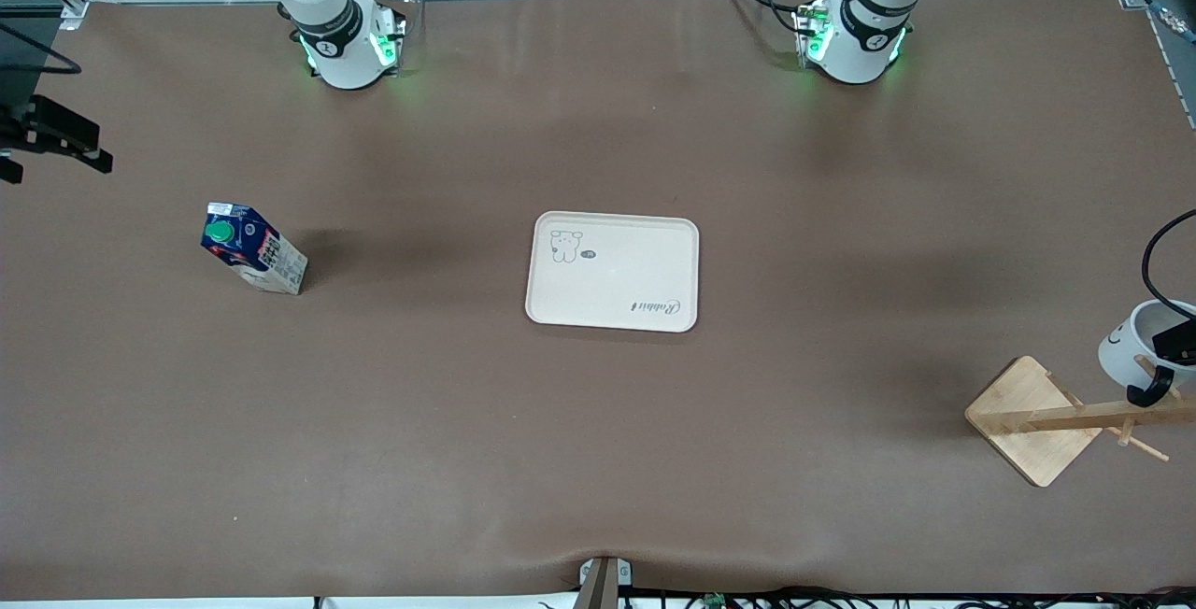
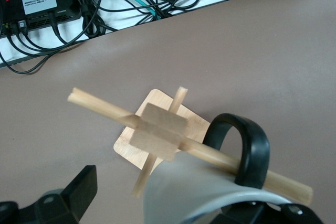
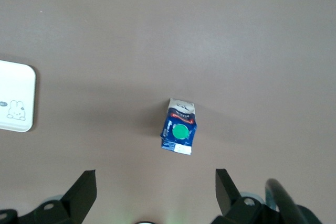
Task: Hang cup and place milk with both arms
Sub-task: 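Hang the mug handle on the wooden stand peg with the left gripper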
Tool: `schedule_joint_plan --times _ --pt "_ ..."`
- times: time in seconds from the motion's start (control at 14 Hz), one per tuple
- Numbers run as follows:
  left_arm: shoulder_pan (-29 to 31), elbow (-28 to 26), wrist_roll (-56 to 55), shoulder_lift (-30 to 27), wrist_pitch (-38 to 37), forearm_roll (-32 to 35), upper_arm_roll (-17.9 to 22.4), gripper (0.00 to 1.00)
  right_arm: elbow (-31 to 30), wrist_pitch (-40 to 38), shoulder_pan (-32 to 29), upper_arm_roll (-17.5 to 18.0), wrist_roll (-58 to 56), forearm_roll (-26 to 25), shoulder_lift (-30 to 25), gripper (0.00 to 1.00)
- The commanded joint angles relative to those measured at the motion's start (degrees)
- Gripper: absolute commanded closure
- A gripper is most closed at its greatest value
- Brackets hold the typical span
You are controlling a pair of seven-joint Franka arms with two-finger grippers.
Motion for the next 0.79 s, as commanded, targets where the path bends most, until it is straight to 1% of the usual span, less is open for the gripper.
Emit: schedule_joint_plan --times 0.0,0.07,0.14,0.29,0.43,0.57,0.71 --pt "-0.93 1.49 -1.93 1.76 2.3 -1.99 0.06 0.0 -10.67 3.66 -2.03 0.48 0.62 0.34 -7.01 0.0" --pt "-0.93 1.4 -2.11 1.85 2.3 -1.99 0.33 0.0 -10.58 3.65 -3.69 0.56 0.62 0.34 -6.84 0.0" --pt "-0.93 0.88 -2.2 1.76 2.3 -1.99 0.68 0.0 -9.97 3.65 -3.88 0.56 0.62 0.25 -6.57 0.0" --pt "-0.85 0.17 -2.11 1.85 2.3 -1.99 1.73 0.0 -6.39 3.57 -3.45 0.83 0.62 0.42 -4.3 0.0" --pt "-0.76 -0.53 -2.37 1.76 2.21 -2.08 1.74 0.0 -2.95 0.25 -2.05 1.0 1.93 0.43 -2.1 0.0" --pt "-0.49 -0.53 -2.72 1.59 1.6 -2.08 1.74 0.0 -2.67 -0.04 -0.91 1.0 7.98 0.34 -1.92 0.0" --pt "0.03 -0.44 -2.64 1.06 -0.76 -1.99 1.74 0.0 -2.06 -0.12 1.03 0.92 8.8 -0.8 -0.87 0.0"
